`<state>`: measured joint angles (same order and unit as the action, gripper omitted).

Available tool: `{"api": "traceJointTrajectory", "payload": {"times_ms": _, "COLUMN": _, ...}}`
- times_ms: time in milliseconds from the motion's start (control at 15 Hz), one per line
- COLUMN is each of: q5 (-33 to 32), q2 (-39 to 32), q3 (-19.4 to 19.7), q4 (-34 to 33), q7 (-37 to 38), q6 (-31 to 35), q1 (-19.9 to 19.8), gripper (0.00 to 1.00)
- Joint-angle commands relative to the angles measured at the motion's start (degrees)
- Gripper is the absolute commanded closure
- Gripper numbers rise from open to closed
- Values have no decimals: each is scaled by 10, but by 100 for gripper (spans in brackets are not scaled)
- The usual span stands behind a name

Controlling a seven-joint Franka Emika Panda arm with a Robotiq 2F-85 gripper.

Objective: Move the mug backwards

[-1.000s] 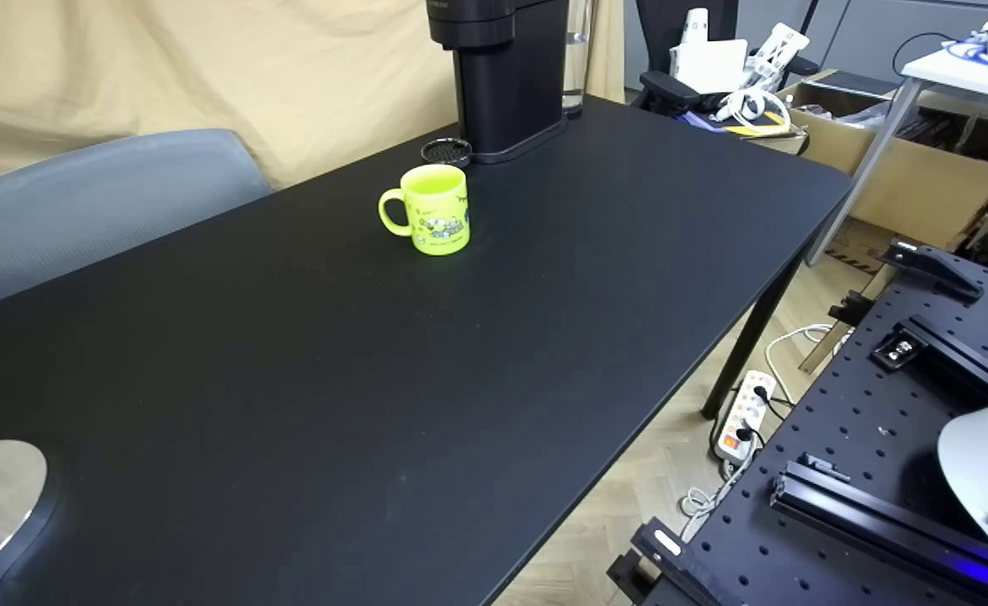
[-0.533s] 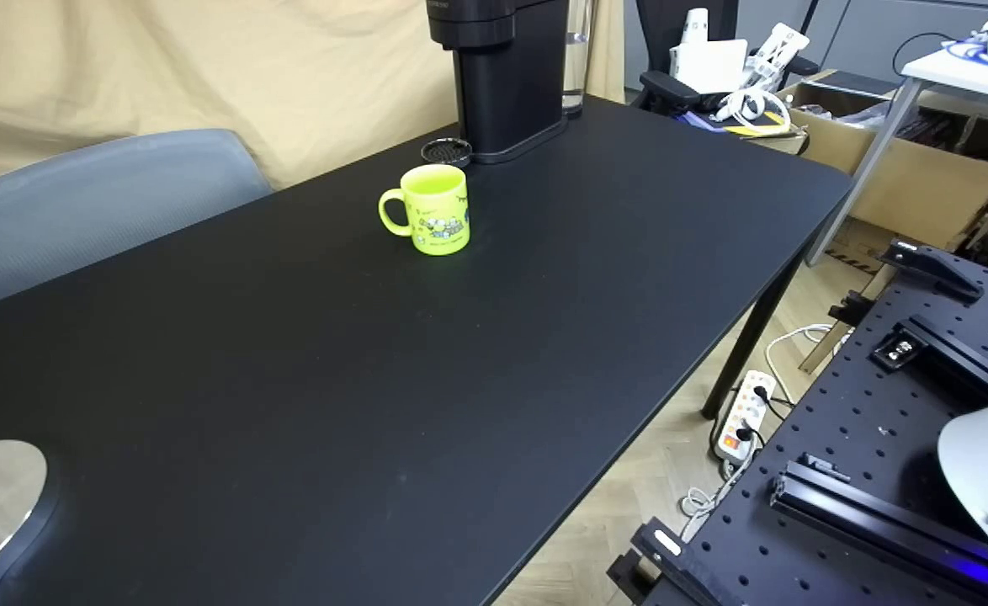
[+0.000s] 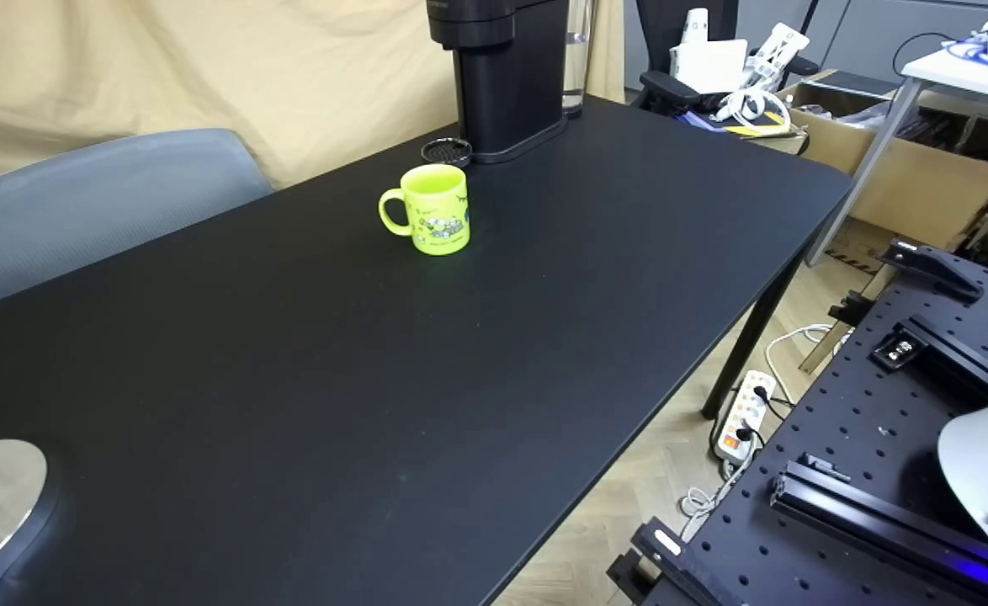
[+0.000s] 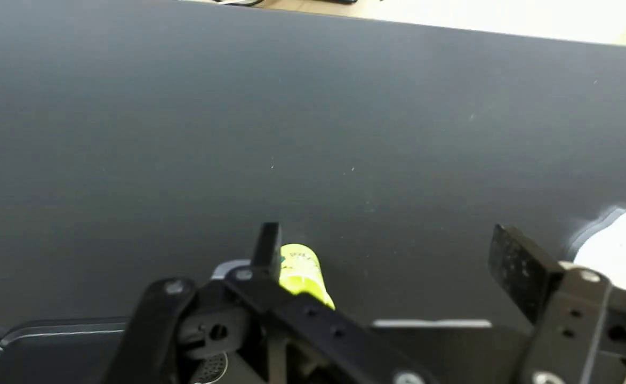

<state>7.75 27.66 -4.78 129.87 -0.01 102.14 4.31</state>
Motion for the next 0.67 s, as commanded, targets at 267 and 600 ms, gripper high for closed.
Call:
{"api": "traceJointTrajectory", "payload": {"times_ms": 267, "q5": -85, "q2": -248, "q3": 10, "q4": -136, "q7": 29, "q6": 134, "q1": -36, "gripper": 0}}
{"api": "traceJointTrajectory", "payload": {"times_ms": 600, "q5": -132, "q2": -348, "q3": 11, "q4": -183, "q7": 48, "q6": 226, "q1": -22, "gripper": 0}}
